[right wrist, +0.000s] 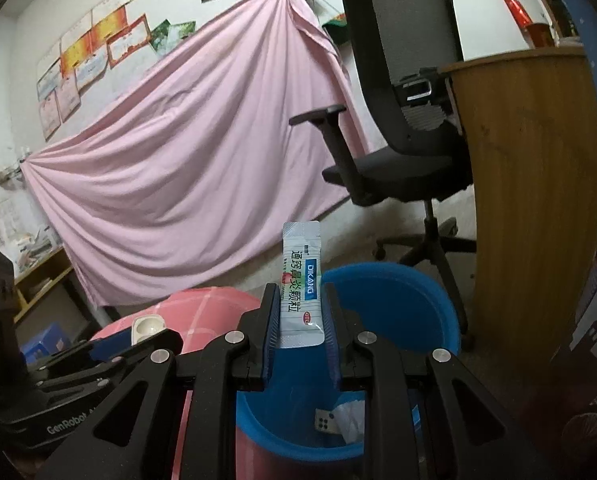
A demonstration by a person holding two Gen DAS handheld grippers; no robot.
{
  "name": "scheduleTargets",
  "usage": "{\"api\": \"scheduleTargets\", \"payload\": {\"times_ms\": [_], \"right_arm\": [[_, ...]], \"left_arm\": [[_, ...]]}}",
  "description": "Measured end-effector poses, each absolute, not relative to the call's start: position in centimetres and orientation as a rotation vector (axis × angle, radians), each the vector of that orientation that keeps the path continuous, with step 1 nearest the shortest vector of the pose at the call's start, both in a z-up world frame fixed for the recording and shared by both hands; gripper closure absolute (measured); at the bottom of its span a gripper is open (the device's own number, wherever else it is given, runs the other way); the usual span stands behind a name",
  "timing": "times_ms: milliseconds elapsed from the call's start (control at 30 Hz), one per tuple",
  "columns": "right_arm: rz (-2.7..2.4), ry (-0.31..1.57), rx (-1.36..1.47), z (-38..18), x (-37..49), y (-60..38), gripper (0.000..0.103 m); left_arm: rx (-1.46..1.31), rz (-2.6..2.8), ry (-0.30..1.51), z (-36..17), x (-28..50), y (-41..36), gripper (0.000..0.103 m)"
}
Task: Collect trash
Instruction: 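Open both tools to drop the case and sachet into the bucket, then move both tools back over the table items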
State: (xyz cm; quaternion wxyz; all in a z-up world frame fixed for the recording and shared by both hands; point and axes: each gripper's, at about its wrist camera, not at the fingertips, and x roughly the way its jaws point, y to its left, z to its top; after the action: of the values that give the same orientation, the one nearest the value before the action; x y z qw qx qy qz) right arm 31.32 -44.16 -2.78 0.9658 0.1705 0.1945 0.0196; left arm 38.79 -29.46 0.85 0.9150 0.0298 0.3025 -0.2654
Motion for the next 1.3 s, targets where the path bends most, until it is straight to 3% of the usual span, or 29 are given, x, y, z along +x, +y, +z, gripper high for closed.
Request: {"api": "scheduleTargets", "payload": {"times_ms": [433, 567, 1167, 1300], "right_arm": [[0.053, 0.476, 0.389, -4.3, 32.8, -44.9, 0.082], [0.051, 0.479, 0.390, -4.4, 32.8, -45.0, 0.072], [0.027, 0.447, 0.385, -3.6, 32.5, -45.0, 0.055], [0.033, 0.421, 0.381, -2.8, 32.4, -44.5, 0.048]], "left_arm": [[0.077, -0.516, 0.673, -0.2, 39.1, -29.7, 0.052], [0.067, -0.507, 0.670, -0.2, 39.3, -29.3, 0.048], [0.035, -0.452, 0.644, 1.1, 38.5, -26.5, 0.047], [0.015, -0.430, 0.612, 2.0, 37.9, -24.8, 0.034]]}}
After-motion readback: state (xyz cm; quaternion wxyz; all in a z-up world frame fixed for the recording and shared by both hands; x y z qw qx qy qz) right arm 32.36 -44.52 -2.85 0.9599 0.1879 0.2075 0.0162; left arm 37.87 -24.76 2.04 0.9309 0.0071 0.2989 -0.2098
